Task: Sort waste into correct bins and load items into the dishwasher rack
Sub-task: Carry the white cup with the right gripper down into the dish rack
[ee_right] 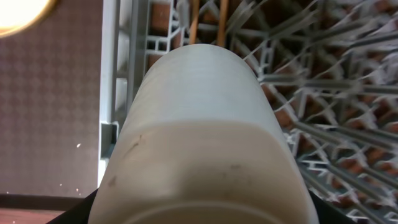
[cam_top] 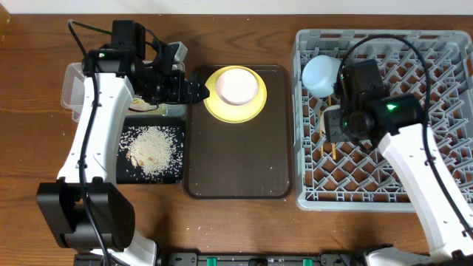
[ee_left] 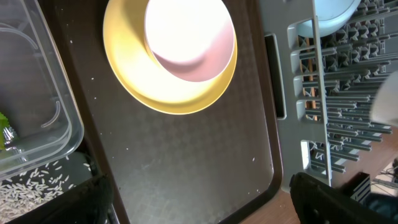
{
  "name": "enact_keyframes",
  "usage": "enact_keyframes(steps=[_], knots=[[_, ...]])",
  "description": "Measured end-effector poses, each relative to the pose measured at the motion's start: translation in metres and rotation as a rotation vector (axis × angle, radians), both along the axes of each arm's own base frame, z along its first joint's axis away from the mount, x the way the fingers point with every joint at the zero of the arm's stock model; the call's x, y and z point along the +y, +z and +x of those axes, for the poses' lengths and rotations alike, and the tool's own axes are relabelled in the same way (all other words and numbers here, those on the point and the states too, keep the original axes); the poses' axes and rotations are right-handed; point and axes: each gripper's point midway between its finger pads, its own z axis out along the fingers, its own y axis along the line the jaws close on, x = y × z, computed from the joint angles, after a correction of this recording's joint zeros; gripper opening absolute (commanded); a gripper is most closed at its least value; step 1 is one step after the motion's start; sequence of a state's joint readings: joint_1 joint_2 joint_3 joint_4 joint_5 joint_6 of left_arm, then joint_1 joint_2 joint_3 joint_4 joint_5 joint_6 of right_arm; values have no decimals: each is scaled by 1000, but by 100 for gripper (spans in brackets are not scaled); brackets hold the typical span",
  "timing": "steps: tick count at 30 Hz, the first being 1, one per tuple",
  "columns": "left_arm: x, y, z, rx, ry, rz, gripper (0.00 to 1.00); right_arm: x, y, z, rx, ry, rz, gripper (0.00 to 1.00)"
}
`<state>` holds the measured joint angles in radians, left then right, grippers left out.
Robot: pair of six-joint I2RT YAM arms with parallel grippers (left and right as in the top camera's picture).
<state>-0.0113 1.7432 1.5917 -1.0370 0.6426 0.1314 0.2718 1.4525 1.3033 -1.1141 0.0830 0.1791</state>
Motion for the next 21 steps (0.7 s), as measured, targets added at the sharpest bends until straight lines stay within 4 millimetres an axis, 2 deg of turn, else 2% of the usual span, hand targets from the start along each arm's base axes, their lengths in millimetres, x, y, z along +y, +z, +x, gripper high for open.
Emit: enact_keyframes(steps=[6,21], knots=[[0,0,0,0,0,0,94,10,-24,-8,57,19,54,10],[0,0,0,0,0,0,94,15,-36,-15,86,29,86,12]])
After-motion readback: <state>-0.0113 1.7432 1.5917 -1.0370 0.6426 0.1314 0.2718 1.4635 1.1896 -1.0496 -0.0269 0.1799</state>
